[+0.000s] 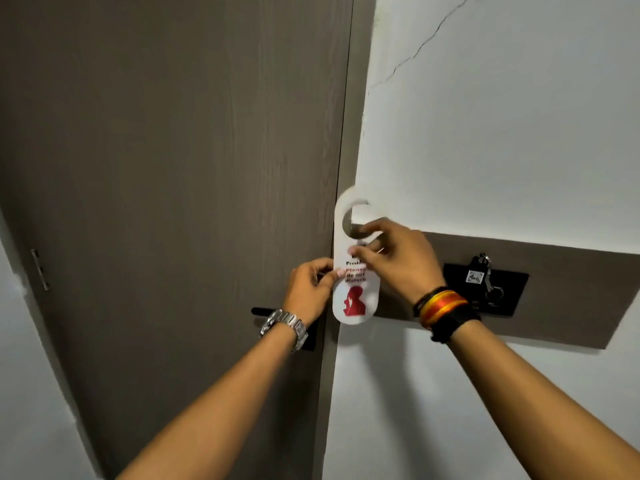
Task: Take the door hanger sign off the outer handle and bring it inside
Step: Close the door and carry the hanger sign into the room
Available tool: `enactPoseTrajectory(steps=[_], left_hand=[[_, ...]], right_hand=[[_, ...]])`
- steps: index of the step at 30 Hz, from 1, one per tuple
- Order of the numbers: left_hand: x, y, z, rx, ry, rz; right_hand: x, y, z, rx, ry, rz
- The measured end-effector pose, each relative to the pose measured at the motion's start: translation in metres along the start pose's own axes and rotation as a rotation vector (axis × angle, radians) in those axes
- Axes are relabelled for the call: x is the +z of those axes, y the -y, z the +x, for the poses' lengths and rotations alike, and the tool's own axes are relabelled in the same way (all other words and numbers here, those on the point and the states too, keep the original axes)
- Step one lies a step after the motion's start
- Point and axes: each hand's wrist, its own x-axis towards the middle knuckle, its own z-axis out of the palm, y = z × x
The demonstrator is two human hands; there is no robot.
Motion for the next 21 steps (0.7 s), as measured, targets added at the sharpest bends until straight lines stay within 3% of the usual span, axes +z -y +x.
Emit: enactPoseTrajectory(steps=[3, 10, 15, 21], left_hand=[[0.006, 0.007, -0.006, -0.058, -0.003, -0.082], [0.047, -0.013, -0.021, -0.080, 0.081, -0.133], [0.075, -0.042, -0.036, -0.055, 0.161, -0.105], [0.132, -0.082, -0.062, -0.021, 0.106, -0.091]], right_hand=[[-0.010, -0.023, -0.037, 0.105, -0.203, 0.260], [-0.020, -0.070, -0.049, 0.281, -0.046, 0.364], [-0.048, -0.091, -0.059, 0.338, -0.091, 0.418], [-0.110, -0.134, -0.091, 0.356, -0.106, 0.494]])
